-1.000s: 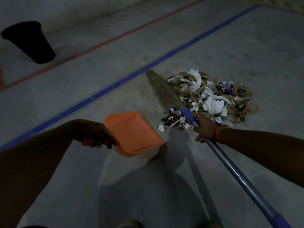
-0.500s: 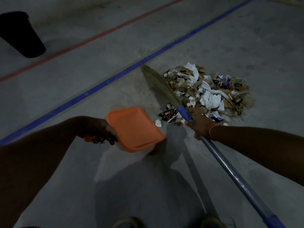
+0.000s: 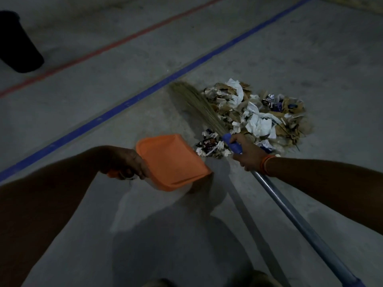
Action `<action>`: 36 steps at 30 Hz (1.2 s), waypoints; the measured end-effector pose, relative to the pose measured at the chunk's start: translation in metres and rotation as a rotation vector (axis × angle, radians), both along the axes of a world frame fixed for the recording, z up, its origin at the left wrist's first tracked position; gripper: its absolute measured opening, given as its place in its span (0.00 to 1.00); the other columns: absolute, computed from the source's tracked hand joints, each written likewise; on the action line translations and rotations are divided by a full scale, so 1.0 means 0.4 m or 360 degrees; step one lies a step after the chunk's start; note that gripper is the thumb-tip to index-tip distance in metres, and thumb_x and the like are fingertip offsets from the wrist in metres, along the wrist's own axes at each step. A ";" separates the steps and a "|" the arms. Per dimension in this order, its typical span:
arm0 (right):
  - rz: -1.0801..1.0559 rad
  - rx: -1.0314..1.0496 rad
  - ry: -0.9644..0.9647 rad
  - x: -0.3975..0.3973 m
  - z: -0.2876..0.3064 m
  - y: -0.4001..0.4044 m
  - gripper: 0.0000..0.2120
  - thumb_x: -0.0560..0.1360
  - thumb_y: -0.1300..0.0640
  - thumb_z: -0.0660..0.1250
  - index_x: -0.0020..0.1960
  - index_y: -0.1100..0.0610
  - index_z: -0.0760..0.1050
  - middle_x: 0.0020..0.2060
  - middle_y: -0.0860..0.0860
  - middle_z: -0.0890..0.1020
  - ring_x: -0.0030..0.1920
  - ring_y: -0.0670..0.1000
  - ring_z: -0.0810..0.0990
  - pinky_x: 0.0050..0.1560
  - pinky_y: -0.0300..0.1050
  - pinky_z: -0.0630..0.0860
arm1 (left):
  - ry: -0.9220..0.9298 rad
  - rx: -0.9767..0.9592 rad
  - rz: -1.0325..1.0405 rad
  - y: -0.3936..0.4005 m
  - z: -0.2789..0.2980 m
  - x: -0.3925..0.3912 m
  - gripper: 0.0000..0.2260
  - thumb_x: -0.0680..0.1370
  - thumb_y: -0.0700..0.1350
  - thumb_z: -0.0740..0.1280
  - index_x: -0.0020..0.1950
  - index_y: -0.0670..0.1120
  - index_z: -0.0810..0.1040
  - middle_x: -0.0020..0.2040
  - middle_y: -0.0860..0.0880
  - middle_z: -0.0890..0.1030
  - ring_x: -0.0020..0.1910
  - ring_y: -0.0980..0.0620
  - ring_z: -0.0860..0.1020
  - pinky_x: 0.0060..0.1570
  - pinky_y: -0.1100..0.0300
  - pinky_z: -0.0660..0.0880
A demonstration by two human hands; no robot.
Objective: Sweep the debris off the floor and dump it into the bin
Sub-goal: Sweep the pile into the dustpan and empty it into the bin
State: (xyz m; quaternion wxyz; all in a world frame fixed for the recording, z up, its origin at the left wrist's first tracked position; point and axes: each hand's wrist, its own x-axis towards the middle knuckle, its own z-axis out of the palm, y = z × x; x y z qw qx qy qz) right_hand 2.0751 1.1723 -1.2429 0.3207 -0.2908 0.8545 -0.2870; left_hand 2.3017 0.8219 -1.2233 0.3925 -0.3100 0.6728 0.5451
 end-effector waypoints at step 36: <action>-0.0396 0.0348 0.0172 -0.069 0.093 0.547 0.27 0.80 0.48 0.61 0.65 0.20 0.53 0.33 0.60 0.79 0.25 0.52 0.75 0.27 0.45 0.78 | 0.0081 0.0062 0.0005 0.005 -0.046 -0.085 0.14 0.62 0.36 0.68 0.45 0.35 0.85 0.38 0.40 0.81 0.22 0.54 0.70 0.22 0.67 0.65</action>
